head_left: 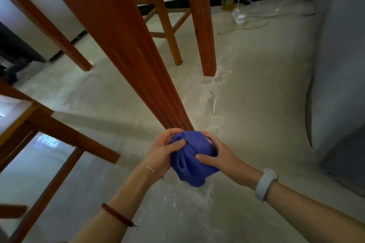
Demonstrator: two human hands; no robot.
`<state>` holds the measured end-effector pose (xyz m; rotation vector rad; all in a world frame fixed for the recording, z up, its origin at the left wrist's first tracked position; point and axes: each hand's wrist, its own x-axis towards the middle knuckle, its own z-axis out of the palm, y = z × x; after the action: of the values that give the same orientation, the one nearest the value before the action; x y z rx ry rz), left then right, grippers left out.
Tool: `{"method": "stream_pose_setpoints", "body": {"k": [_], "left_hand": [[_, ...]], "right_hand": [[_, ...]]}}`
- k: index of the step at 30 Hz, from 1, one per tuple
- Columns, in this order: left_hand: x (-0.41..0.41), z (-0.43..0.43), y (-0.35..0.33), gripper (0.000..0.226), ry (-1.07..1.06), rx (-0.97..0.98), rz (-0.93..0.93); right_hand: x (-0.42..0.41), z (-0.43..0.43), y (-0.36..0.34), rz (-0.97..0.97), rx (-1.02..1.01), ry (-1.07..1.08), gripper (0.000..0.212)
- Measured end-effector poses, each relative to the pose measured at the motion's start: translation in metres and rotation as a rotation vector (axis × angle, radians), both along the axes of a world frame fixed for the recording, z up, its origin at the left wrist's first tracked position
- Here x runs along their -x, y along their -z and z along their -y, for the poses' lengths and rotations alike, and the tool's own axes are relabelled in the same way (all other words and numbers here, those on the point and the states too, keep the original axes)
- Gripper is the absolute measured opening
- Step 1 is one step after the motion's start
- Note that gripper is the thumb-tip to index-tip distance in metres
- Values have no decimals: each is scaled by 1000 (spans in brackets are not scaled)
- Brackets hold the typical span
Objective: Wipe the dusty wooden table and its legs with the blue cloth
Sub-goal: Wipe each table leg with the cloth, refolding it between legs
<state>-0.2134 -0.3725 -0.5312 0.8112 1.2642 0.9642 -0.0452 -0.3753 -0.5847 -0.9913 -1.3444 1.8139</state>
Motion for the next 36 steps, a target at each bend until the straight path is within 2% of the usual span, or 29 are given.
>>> {"method": "stream_pose_setpoints", "body": {"k": [2,4,7,10,13,15,17,19,24,27,30,32,35,36], "left_hand": [[-6,2,-5,19,-52,-56,-144],[-11,3,-15,18,-89,-96,-289],[-9,2,-37,17,-235,-188,-407],[4,-11,-68,14,-503,-390,-565],[13,-30,-106,22,-635,-593,-565],[15,-42,-129,37,-596,-693,-497],[14,-49,-145,40,-523,-738,-339],[11,-52,-151,30,-460,-762,-251],[15,-54,-146,26,-450,-789,-242],[17,-55,-145,27,-439,-794,-234],[18,-54,-146,29,-434,-785,-218],[17,-55,-149,27,-447,-778,-223],[13,-56,-148,26,-474,-773,-238],[12,-56,-147,27,-476,-774,-247]], "right_hand": [[2,-3,-8,-70,63,104,51],[2,-10,-18,-29,2,226,44],[-3,-27,-50,82,-228,351,41],[-1,-49,-98,160,-536,373,35],[19,-71,-153,148,-846,498,38],[39,-83,-185,146,-995,636,41],[61,-90,-205,162,-1076,712,43],[76,-91,-199,236,-1097,719,42],[61,-78,-113,682,-996,575,32],[61,-80,-131,580,-957,528,24],[71,-91,-178,437,-1076,661,21],[73,-96,-186,375,-1014,676,25],[69,-87,-169,287,-952,594,12],[68,-83,-164,257,-905,544,16]]}}
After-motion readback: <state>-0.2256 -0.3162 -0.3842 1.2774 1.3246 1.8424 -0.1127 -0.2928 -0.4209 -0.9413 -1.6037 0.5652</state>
